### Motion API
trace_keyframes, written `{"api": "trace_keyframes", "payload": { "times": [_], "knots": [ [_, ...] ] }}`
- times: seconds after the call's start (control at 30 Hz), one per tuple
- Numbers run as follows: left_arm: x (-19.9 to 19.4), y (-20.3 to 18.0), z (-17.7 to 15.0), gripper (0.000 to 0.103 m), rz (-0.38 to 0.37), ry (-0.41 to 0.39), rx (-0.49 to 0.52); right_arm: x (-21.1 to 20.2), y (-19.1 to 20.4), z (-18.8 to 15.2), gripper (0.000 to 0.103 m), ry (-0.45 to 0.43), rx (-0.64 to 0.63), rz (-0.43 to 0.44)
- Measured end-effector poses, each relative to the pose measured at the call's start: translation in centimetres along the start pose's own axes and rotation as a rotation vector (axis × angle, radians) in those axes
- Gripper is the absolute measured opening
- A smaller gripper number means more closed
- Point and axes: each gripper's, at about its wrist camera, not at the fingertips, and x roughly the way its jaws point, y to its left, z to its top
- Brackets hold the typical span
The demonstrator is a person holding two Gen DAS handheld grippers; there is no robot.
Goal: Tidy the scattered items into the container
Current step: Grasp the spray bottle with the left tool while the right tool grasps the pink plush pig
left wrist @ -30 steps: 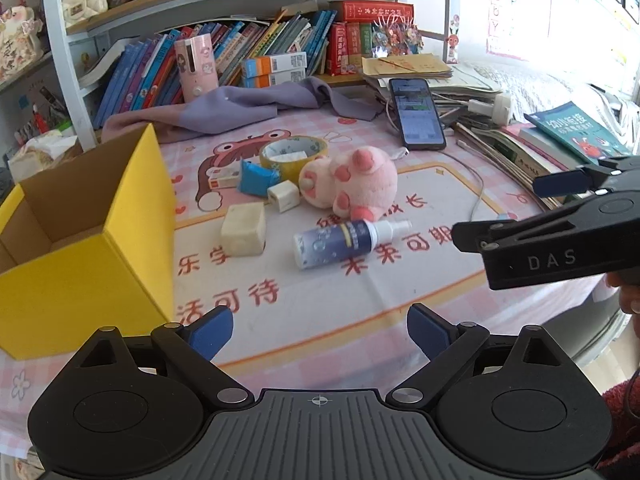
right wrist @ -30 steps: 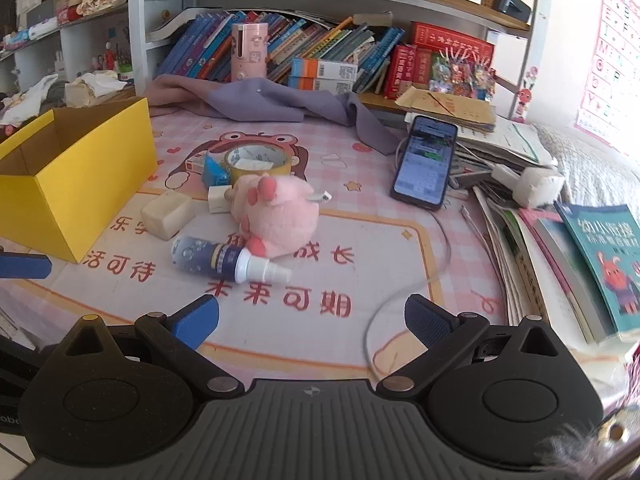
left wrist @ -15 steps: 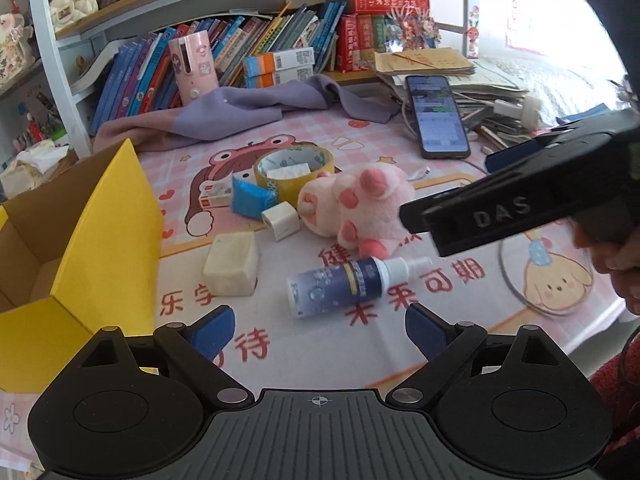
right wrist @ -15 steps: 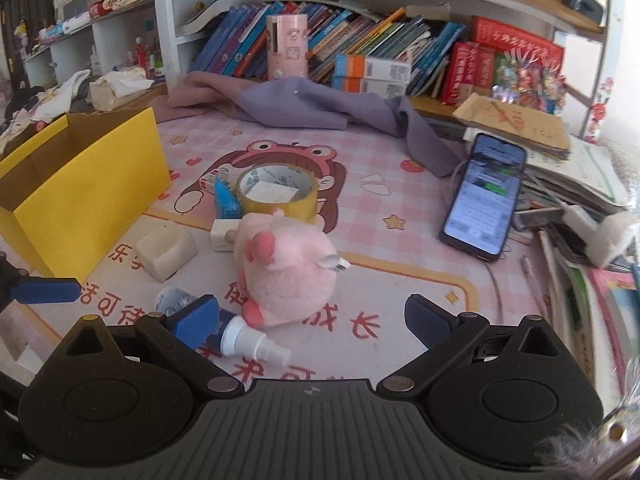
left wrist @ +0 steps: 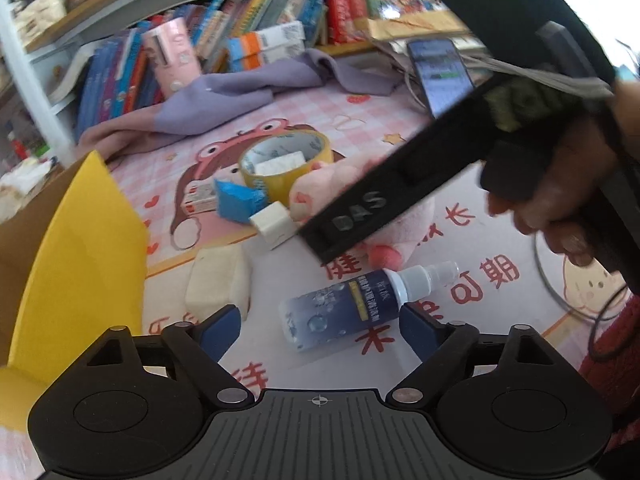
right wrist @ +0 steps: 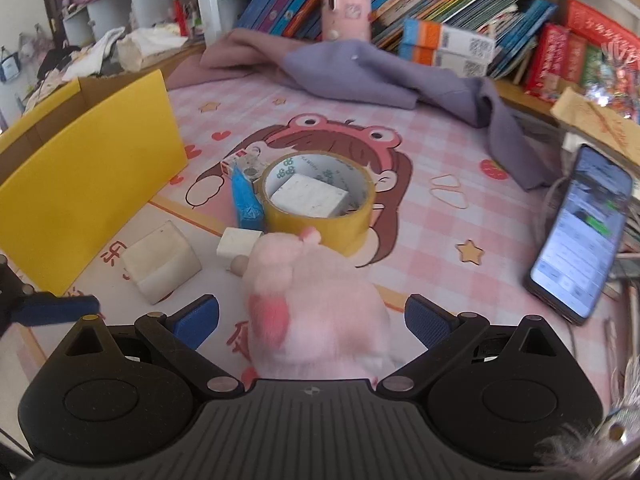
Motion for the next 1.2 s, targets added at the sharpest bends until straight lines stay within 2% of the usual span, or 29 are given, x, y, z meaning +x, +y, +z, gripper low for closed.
{"api": "trace_keyframes", "payload": {
  "times": [0.03,0.07,0.17,0.33,0.5,0.53,0.6,0.7,0.83,0.9,1.07,1.13,1.2],
  "knots": [
    [0.2,-0.2,0.1,0.083,-0.01,0.003,0.022,0.4,-0.1,0.1,0.087,0.013,-0.004,0.007],
    [0.5,-0.2,0.3,0.082,-0.021,0.007,0.045,0.6,-0.3,0.1,0.07,0.03,-0.008,0.012],
    [1.2,-0.5,0.7,0.078,-0.059,0.019,0.113,0.4,-1.1,-0.2,0.062,0.04,-0.004,0.039],
    [2.2,-1.0,1.3,0.072,-0.118,0.05,0.237,-1.6,-3.3,-0.8,0.061,0.002,0.024,-0.015],
    [3.2,-0.9,1.7,0.065,-0.157,0.084,0.284,-3.1,-5.1,-1.6,0.061,0.001,0.076,-0.044],
    [3.4,-0.8,1.9,0.063,-0.164,0.09,0.272,-3.3,-5.2,-1.8,0.061,0.001,0.085,-0.045],
    [3.5,-0.5,2.2,0.051,-0.182,0.109,0.226,-3.7,-5.5,-2.0,0.061,-0.005,0.102,-0.051],
    [3.3,-0.6,2.4,0.045,-0.192,0.139,0.191,-4.2,-5.6,-2.2,0.061,-0.021,0.128,-0.053],
    [3.2,0.3,2.5,0.043,-0.224,0.189,0.082,-4.2,-5.7,-2.5,0.061,-0.01,0.151,-0.046],
    [3.1,0.8,2.1,0.047,-0.222,0.19,0.047,-4.1,-5.7,-2.7,0.061,-0.003,0.152,-0.045],
    [2.7,0.5,0.8,0.049,-0.176,0.18,0.124,-3.5,-5.4,-3.1,0.061,0.016,0.139,-0.046],
    [2.7,0.8,0.5,0.046,-0.186,0.173,0.102,-3.3,-5.3,-3.2,0.061,0.023,0.137,-0.049],
    [2.7,1.2,0.5,0.036,-0.206,0.182,0.062,-3.3,-5.3,-3.3,0.061,0.026,0.139,-0.048]
  ]
}}
